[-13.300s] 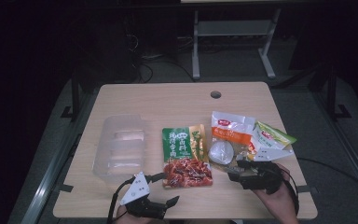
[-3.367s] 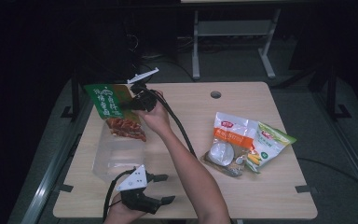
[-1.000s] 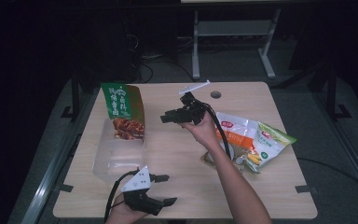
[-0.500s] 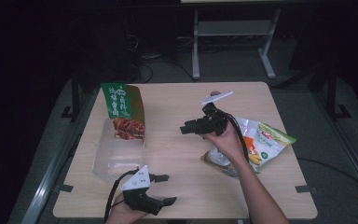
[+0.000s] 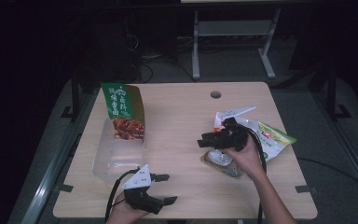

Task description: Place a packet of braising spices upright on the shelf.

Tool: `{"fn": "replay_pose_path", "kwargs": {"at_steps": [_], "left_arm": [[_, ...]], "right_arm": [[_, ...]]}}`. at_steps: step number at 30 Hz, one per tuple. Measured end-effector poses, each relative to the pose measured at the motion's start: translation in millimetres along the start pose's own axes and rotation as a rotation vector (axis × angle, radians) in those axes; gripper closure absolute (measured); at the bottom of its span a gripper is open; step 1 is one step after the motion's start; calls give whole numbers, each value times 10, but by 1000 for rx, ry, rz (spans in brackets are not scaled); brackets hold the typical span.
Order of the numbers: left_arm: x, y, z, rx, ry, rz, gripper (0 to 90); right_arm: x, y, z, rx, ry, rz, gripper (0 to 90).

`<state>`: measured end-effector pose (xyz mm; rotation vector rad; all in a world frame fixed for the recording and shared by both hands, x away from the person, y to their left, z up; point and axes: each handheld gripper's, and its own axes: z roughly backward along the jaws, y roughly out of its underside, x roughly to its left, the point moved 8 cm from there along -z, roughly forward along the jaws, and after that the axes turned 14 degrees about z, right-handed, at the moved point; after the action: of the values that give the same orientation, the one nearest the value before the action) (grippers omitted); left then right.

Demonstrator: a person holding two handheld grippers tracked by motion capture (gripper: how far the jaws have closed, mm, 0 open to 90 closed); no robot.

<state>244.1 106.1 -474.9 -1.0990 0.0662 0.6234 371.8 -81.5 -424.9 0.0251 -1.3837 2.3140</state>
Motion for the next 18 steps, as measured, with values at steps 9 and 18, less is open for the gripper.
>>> {"fn": "replay_pose_path", "kwargs": {"at_steps": [9,18], "left_arm": [[-13,-6,15,-8,3,2,237],[-19,-6,11,-7,2,-3,235]], "right_arm": [[62,217,175,11,22,-13,518],[83,447,317,17,42,-37,514]]}}
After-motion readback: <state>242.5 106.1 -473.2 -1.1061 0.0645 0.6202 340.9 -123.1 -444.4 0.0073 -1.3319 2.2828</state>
